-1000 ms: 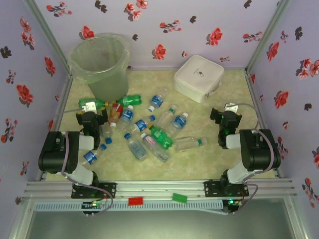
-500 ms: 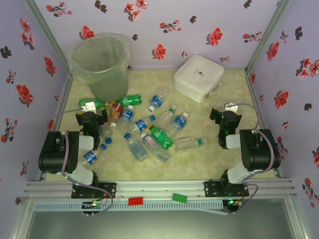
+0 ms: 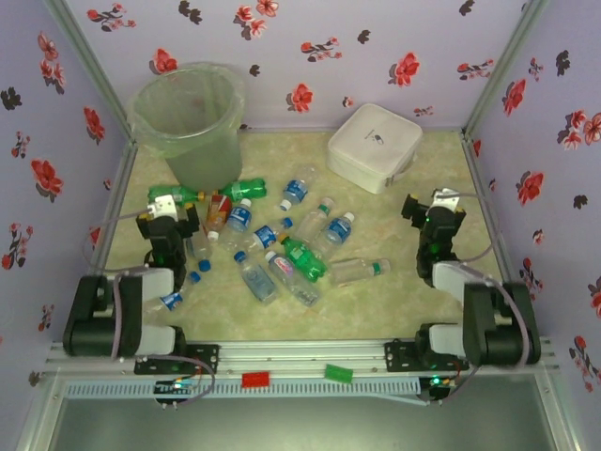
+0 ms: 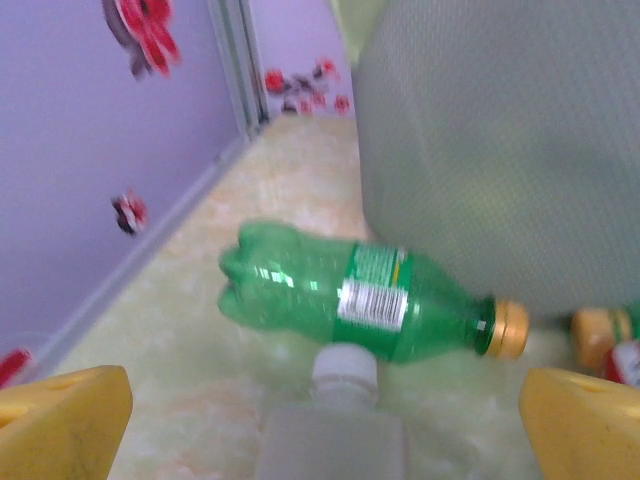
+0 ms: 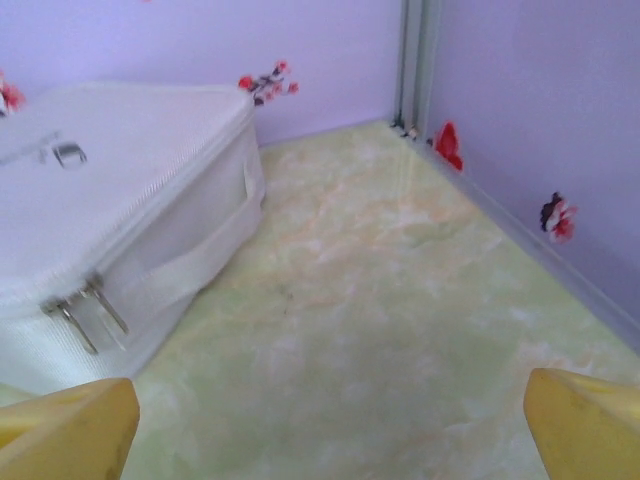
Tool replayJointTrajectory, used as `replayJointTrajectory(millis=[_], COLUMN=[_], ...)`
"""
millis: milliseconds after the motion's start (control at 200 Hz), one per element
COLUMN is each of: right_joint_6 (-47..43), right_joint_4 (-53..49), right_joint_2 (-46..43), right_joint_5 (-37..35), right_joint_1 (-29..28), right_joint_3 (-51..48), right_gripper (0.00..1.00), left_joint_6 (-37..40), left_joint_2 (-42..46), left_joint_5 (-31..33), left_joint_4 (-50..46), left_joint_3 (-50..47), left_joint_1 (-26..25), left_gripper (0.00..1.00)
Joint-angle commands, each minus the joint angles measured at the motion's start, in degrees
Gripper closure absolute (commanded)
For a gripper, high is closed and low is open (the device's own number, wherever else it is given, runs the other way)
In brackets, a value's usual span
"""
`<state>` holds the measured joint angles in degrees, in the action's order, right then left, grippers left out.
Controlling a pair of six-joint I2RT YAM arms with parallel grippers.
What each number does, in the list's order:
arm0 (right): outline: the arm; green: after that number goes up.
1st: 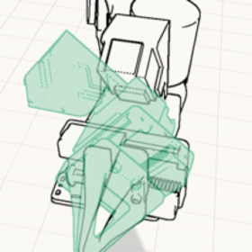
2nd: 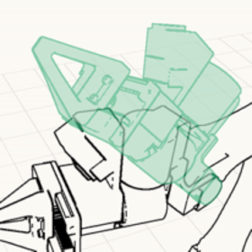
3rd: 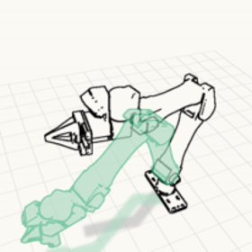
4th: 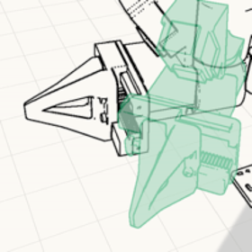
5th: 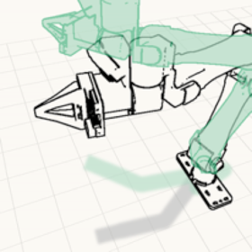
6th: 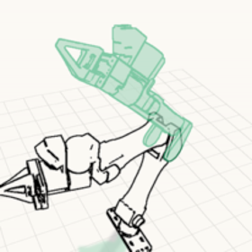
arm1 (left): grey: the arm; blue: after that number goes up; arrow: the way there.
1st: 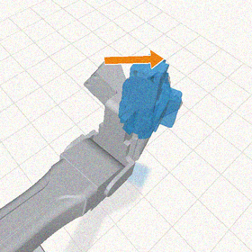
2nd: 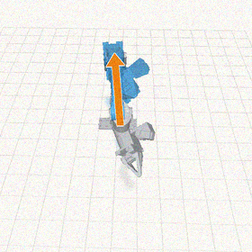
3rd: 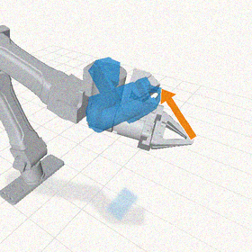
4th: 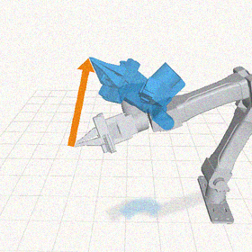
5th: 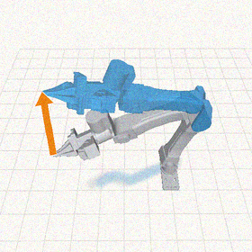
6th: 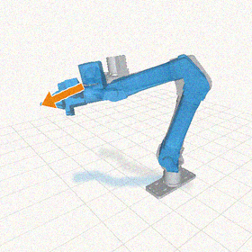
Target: Put the plastic bottles in the bin
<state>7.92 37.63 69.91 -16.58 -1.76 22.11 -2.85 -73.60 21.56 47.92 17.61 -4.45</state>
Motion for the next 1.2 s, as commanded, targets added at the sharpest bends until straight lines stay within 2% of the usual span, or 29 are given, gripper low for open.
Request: replayJointTrajectory(millis=[0,110,310,425,505,565,690,810,880,1055,1195], right_joint_6=[7.29,13.26,21.82,26.29,27.29,27.93,29.87,35.02,37.54,41.8,42.7], right_joint_4=[-16.67,-24.64,-41.11,-49.08,-50.96,-53.13,-55.79,-56.1,-56.21,-57.99,-59.5], right_joint_2=[-7.45,-11.18,-10.12,-4.88,0.6,5.94,17.73,28.37,34.1,46.6,54.07], right_joint_5=[-0.29,6.33,6.48,8.31,12.05,11.34,10.31,9.45,7.45,3.78,2.51], right_joint_1=[-0.24,-2.18,-12.55,-17.6,-20.63,-23.74,-28.87,-31.55,-32.7,-33.4,-33.4], right_joint_3=[6.29,10.12,19.47,26.47,31.24,35.61,45.58,53.91,58.24,69.24,76.79], right_gripper=[0.01,0.0,0.0,0.0,0.0,0.0,0.0,0.0,0.01,0.03,0.06], left_joint_6=[-4.86,-15.6,-27.01,-30.88,-31.77,-33.29,-41.6,-44.86,-43.03,-35.27,-34.76], left_joint_2=[10.57,18.66,29.21,26.92,22.6,19.19,14.73,14.62,15.93,22.14,26.1], left_joint_5=[5.34,4.04,-4.65,-7.51,-10.5,-10.93,-10.93,-11.16,-13.45,-27.23,-28.05], left_joint_4=[-13.73,-29.32,-51.52,-64.83,-69.92,-72.59,-75.0,-73.94,-71.29,-61.44,-59.26], left_joint_3=[3.81,7.44,10.81,17.49,21.61,24.12,26.14,24.77,23.02,16.69,12.71], left_joint_1=[-1.18,-1.25,-1.83,-2.19,-2.93,-3.91,-4.9,-6.44,-7.24,-7.87,-7.93], left_gripper=[0.0,0.0,0.0,0.0,0.0,0.0,0.0,0.0,0.0,0.0,0.0])
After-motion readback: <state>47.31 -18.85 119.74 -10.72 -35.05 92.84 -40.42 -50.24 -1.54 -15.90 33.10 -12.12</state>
